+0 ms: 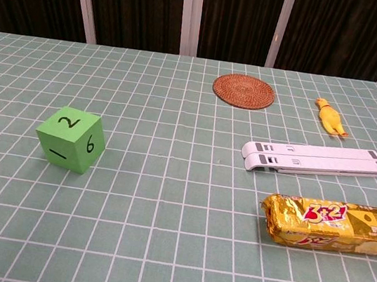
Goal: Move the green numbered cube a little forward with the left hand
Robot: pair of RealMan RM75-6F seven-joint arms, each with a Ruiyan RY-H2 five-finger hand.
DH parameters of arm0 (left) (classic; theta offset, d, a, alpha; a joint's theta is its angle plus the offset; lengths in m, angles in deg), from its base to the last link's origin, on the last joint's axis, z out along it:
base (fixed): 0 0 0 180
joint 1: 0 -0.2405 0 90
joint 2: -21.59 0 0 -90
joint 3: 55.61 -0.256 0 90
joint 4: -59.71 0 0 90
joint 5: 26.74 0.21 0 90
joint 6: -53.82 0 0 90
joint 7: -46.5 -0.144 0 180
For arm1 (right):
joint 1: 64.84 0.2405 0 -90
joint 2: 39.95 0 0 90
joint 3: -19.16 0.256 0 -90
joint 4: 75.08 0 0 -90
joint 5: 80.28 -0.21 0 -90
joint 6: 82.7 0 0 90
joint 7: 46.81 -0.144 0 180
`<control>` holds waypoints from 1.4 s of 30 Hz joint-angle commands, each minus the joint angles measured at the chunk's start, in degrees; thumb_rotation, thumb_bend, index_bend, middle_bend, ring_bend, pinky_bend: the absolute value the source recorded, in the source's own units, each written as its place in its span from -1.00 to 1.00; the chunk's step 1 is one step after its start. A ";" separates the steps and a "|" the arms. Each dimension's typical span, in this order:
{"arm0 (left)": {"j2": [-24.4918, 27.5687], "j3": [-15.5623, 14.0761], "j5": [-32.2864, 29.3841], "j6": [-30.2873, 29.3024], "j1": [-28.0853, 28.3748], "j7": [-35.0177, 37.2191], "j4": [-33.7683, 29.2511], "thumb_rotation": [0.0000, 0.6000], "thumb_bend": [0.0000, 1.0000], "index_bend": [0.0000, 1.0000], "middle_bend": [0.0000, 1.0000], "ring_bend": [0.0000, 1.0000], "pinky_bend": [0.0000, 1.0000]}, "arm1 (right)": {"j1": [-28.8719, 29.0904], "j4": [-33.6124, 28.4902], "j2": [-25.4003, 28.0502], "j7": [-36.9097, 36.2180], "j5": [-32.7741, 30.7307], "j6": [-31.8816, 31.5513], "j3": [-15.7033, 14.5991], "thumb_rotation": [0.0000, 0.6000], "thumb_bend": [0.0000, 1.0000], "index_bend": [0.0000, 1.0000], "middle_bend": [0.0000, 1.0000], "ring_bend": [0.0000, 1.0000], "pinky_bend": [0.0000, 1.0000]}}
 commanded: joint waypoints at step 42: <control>17.23 6.99 -12.83 48.75 19.65 13.63 -7.75 1.00 0.16 -0.73 0.44 0.20 0.24 | 0.99 -2.23 -2.29 8.04 -4.57 5.55 0.03 1.00 -0.85 -0.89 -1.00 -1.00 -1.00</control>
